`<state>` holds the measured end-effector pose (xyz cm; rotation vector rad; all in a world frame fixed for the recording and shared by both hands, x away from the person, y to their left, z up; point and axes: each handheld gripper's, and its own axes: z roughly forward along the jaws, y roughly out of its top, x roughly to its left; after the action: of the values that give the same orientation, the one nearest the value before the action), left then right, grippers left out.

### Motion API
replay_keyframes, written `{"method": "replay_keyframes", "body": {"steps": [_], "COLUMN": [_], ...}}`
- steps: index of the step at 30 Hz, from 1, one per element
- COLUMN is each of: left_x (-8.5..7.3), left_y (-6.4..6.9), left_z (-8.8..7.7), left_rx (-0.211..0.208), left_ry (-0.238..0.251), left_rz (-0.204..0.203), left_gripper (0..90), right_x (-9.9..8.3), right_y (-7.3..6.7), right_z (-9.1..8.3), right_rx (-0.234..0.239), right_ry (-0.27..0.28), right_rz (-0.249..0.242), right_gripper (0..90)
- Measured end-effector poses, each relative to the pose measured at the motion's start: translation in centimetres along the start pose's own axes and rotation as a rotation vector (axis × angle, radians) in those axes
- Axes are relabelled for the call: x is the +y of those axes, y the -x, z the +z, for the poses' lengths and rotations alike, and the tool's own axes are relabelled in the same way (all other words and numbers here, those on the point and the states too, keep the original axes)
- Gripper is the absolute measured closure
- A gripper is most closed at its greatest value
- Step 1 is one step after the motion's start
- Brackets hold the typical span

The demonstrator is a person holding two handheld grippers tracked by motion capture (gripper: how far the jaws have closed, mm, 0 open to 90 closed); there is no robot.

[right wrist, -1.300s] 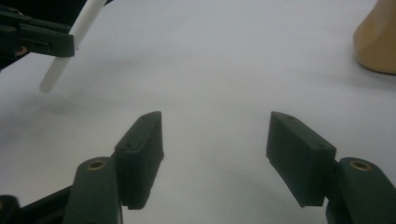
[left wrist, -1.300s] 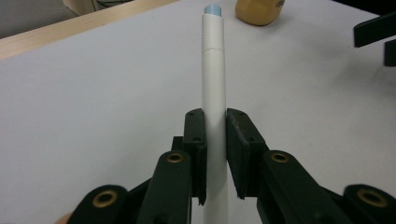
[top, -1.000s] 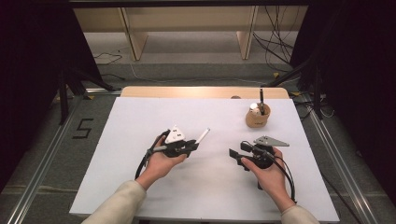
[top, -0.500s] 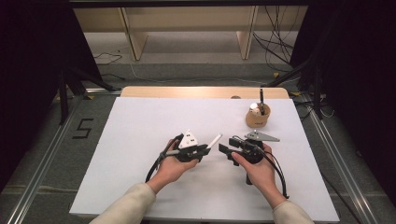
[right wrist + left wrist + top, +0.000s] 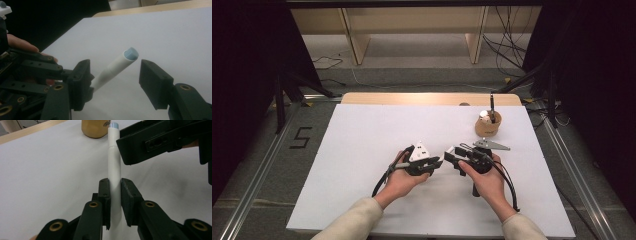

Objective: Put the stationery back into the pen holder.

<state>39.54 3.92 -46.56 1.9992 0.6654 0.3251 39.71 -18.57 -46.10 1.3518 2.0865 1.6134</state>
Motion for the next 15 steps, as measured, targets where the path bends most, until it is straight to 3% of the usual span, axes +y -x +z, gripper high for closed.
{"method": "replay_keyframes", "body": {"steps": [15], "left_x": [0.31], "left_y": [0.61], "left_z": [0.35], "left_rx": [0.006], "left_ry": [0.023], "left_rz": [-0.006], "left_gripper": [78.4], "right_x": [-0.06], "right_y": [-0.06], "right_z": [0.06], "right_rx": [0.018], "right_ry": [0.009], "right_rz": [0.039], "right_gripper": [46.0]}}
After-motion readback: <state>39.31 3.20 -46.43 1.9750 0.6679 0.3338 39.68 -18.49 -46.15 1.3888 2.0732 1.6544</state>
